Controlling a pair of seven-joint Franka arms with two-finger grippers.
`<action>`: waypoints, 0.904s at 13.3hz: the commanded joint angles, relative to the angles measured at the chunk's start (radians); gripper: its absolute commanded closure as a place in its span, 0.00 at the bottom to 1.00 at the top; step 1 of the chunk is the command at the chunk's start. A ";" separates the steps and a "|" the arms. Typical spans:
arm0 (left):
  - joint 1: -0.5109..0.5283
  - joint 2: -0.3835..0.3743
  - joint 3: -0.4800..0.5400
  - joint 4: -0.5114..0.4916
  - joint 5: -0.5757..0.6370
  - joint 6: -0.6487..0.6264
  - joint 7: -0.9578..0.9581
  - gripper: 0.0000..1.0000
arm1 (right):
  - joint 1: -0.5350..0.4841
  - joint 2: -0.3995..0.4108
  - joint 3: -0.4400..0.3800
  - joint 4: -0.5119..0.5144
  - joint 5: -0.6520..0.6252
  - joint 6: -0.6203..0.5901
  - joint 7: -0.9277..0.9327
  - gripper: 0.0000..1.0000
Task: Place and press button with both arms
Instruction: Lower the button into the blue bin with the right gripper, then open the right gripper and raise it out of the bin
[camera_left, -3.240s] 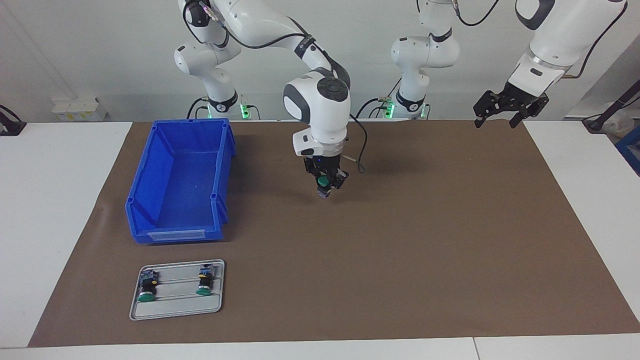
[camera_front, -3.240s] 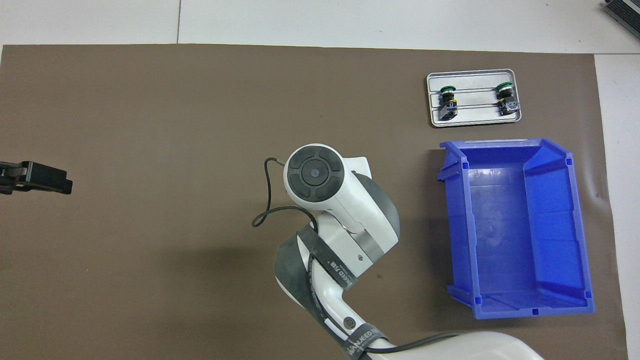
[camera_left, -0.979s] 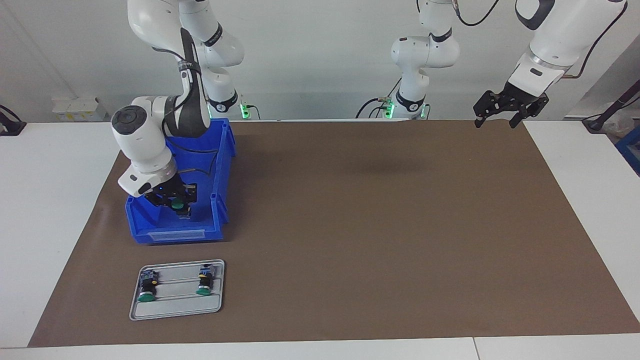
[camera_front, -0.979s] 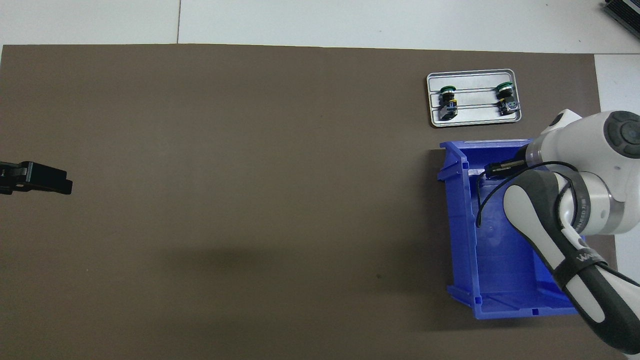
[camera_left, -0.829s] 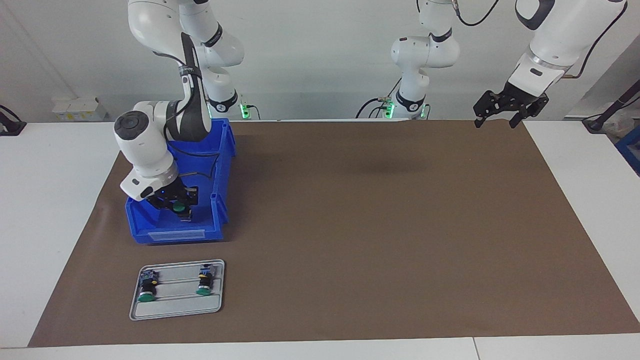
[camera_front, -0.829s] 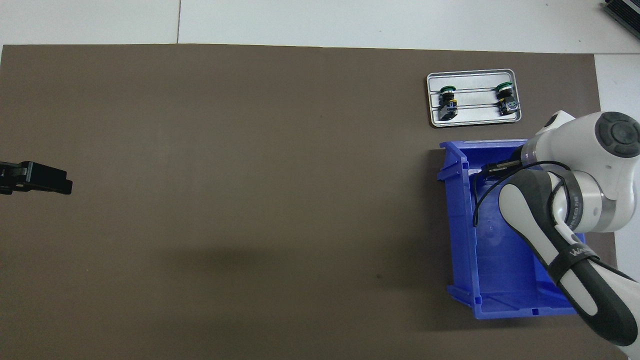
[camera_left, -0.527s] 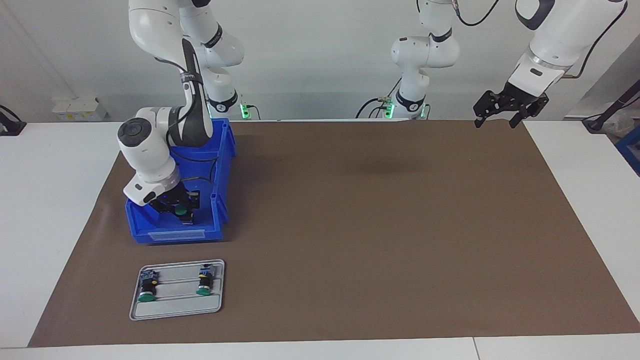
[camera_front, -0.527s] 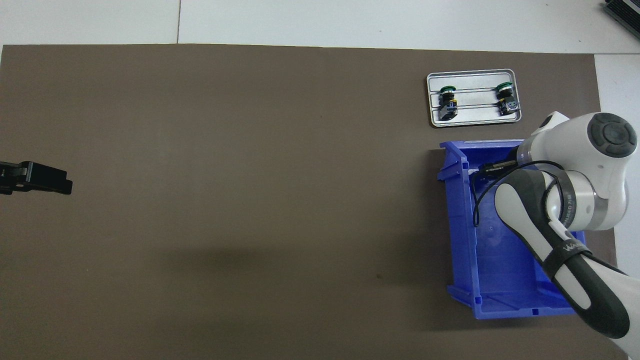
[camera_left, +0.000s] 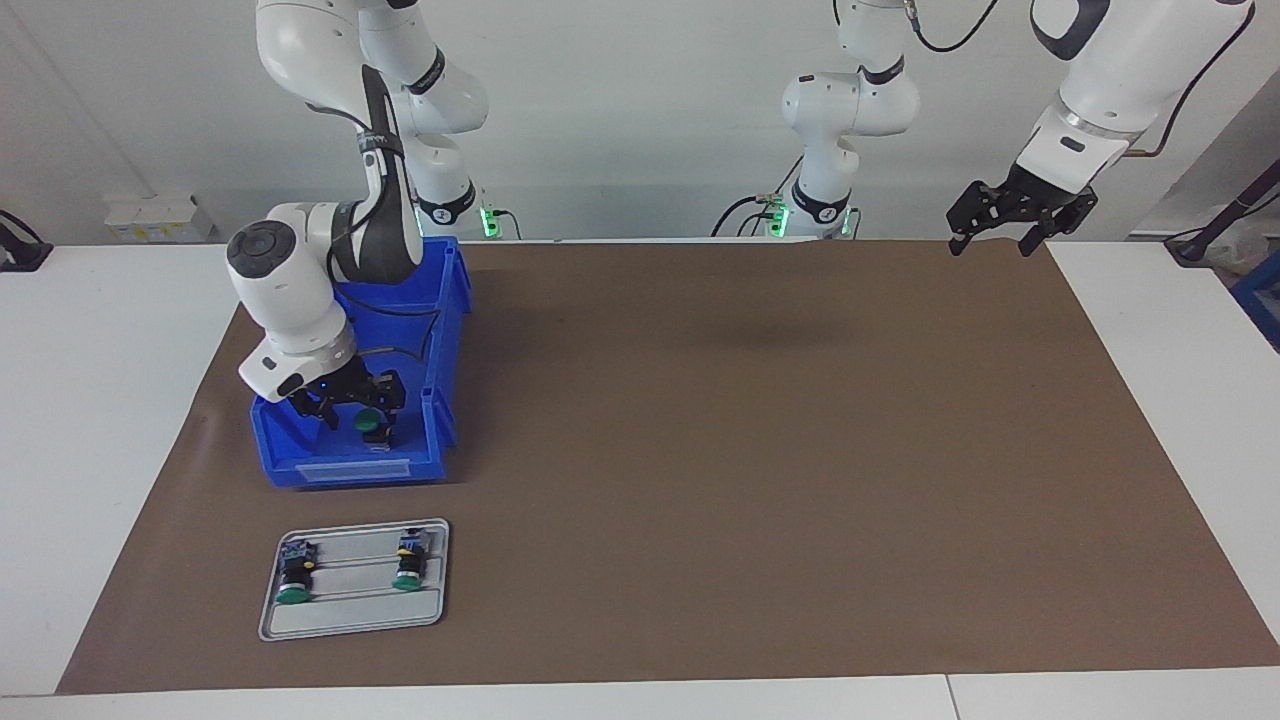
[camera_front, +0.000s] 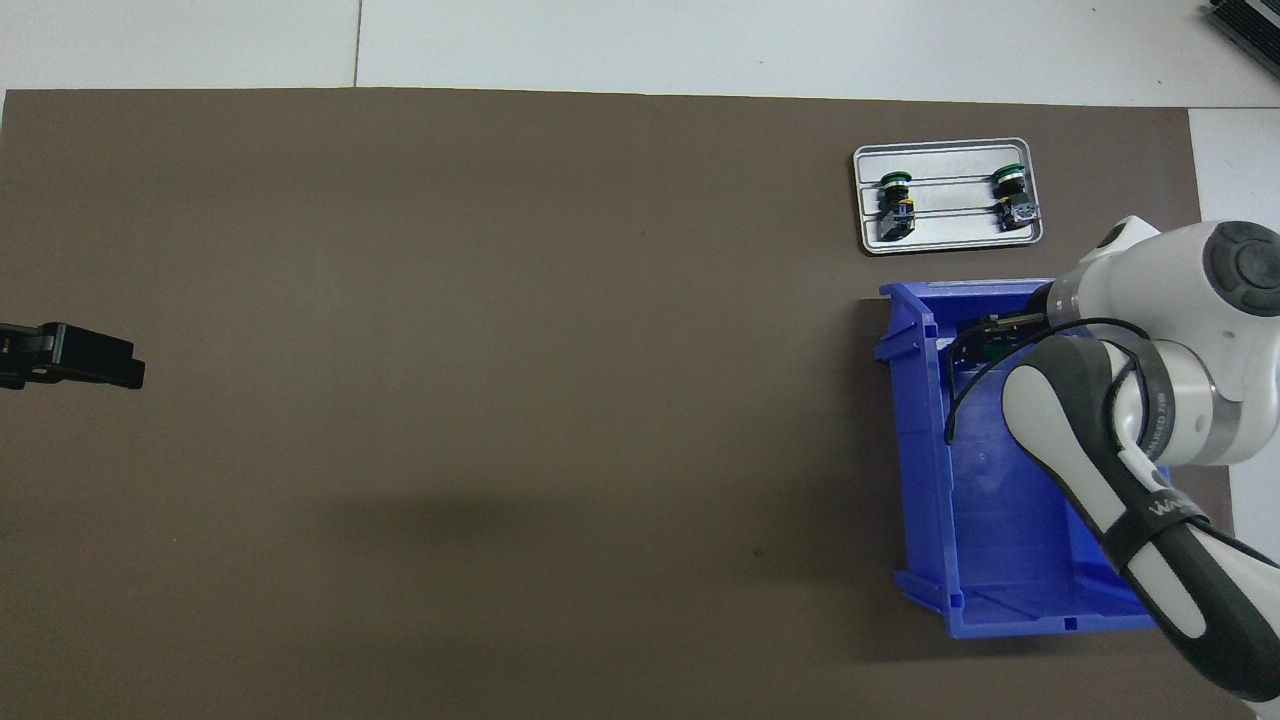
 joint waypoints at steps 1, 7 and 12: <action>0.008 -0.013 -0.008 -0.012 0.014 -0.008 -0.010 0.00 | -0.011 -0.102 0.010 -0.011 0.017 -0.081 0.056 0.05; 0.008 -0.013 -0.008 -0.012 0.012 -0.008 -0.010 0.00 | -0.005 -0.181 0.010 0.200 0.016 -0.340 0.116 0.03; 0.008 -0.013 -0.008 -0.012 0.012 -0.008 -0.010 0.00 | 0.003 -0.163 0.011 0.438 0.014 -0.542 0.161 0.03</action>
